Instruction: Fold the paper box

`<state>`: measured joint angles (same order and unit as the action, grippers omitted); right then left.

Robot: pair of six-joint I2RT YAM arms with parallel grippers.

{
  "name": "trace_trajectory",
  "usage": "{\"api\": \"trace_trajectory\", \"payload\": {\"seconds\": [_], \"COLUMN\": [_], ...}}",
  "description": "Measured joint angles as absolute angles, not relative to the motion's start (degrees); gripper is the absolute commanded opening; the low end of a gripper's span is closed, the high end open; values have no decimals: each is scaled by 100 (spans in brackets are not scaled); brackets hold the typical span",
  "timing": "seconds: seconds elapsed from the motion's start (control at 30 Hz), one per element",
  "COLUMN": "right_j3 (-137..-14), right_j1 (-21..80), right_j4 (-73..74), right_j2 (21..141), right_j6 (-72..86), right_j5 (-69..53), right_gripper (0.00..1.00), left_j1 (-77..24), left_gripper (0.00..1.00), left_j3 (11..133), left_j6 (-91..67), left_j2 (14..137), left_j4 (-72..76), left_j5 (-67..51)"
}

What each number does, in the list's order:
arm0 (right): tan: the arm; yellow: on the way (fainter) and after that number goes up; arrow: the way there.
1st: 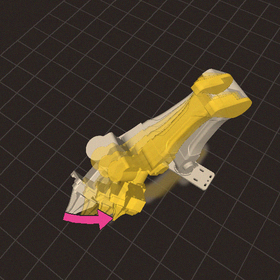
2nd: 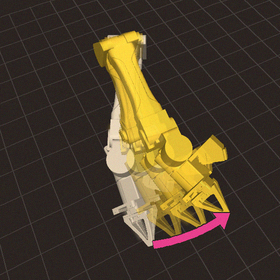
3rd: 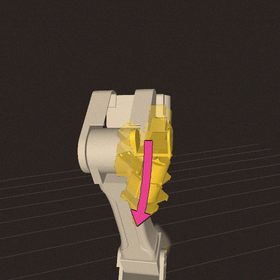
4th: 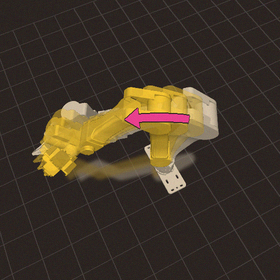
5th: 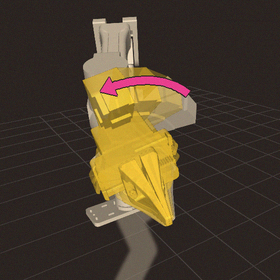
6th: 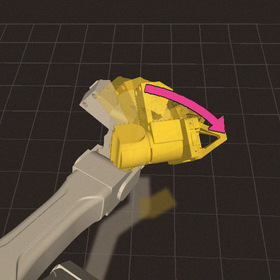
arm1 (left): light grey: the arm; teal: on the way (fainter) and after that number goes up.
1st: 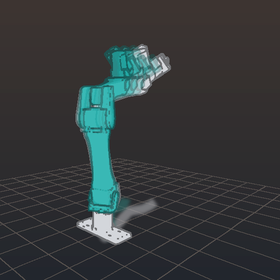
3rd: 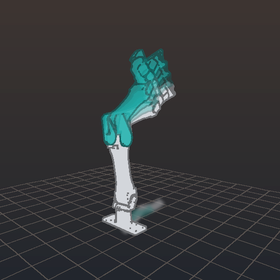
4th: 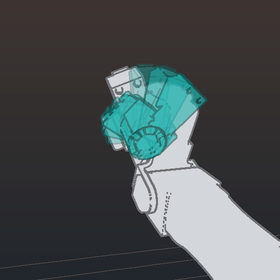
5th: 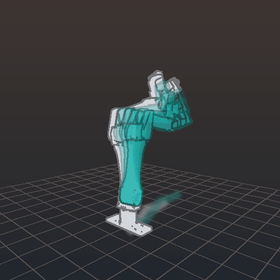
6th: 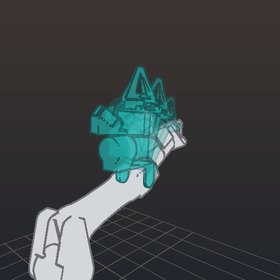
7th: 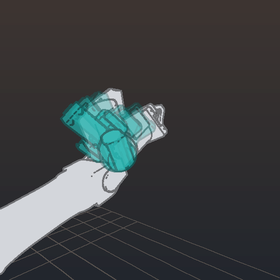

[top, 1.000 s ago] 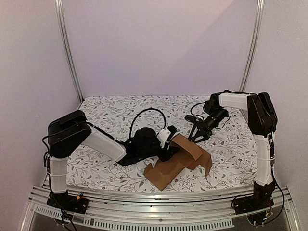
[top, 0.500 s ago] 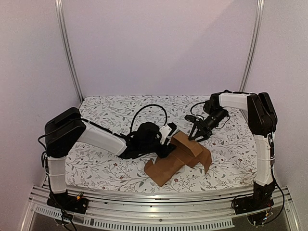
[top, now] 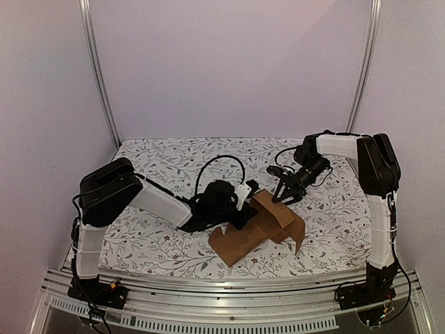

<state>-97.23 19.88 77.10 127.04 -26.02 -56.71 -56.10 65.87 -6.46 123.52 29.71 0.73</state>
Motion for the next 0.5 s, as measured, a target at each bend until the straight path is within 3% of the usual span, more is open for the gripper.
{"api": "trace_trajectory", "payload": {"seconds": [0.33, 0.5], "right_j3": [-9723, -9723], "right_j1": [2051, 2062], "right_j4": [7710, 7710], "right_j2": [12704, 12704], "right_j6": [-2602, -2604], "right_j5": [-5704, -5739], "right_gripper": [62, 62], "left_j1": [-5531, -5513], "left_gripper": [29, 16], "left_j3": [6772, 7107], "left_j6": [-670, -674], "left_j2": [12433, 12691], "left_j4": [3098, 3098], "left_j5": [-60, -174]}}
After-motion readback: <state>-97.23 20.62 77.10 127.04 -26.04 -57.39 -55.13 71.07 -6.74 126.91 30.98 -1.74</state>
